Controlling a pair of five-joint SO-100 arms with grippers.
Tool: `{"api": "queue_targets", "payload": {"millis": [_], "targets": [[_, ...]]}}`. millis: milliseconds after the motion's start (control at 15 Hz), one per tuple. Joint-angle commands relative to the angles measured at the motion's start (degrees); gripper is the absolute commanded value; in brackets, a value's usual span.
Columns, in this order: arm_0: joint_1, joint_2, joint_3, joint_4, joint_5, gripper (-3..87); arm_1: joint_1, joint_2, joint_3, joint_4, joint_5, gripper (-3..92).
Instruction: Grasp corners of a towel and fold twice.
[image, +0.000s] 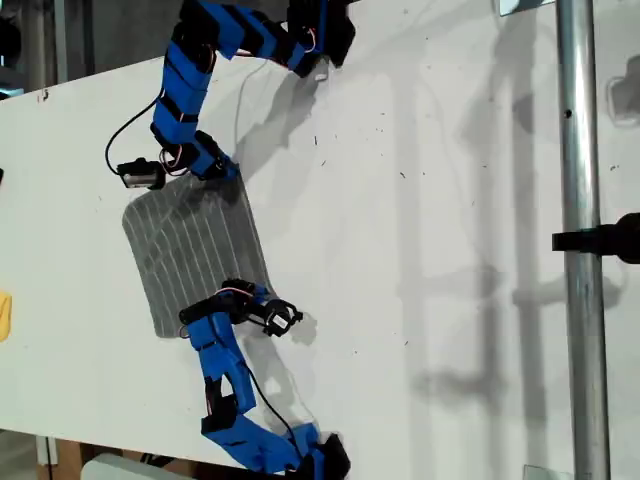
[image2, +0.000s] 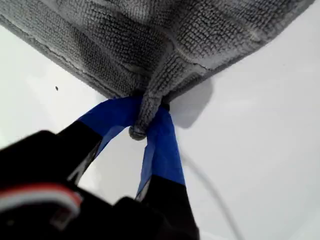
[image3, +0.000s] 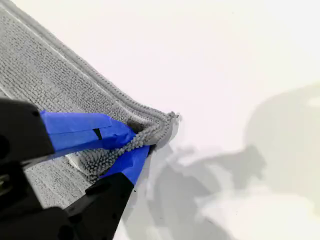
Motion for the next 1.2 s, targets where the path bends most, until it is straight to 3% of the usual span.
{"api": "queue_targets", "payload": {"millis": [0, 333, 667, 800, 1133], "targets": [[1.2, 6.0, -2.9, 4.2, -1.8, -2.9, -2.2, 7.2, 0.4, 3.9, 2.2, -0.3], [14.1, 23.3, 3.7, 9.5, -8.1, -2.9, -20.3, 33.0, 11.1, 12.8, 15.5, -0.3], [31.6, 35.8, 14.8, 8.6, -25.3, -2.9, -43.9, 57.8, 23.4, 18.7, 36.5, -0.3], [32.2, 39.0, 21.3, 6.0, -27.5, -2.9, -42.5, 61.3, 26.3, 16.6, 36.1, -0.3], [15.6, 43.9, 23.5, 9.8, -15.3, -2.9, -21.9, 47.1, 19.0, 7.6, 17.3, -0.3]]}}
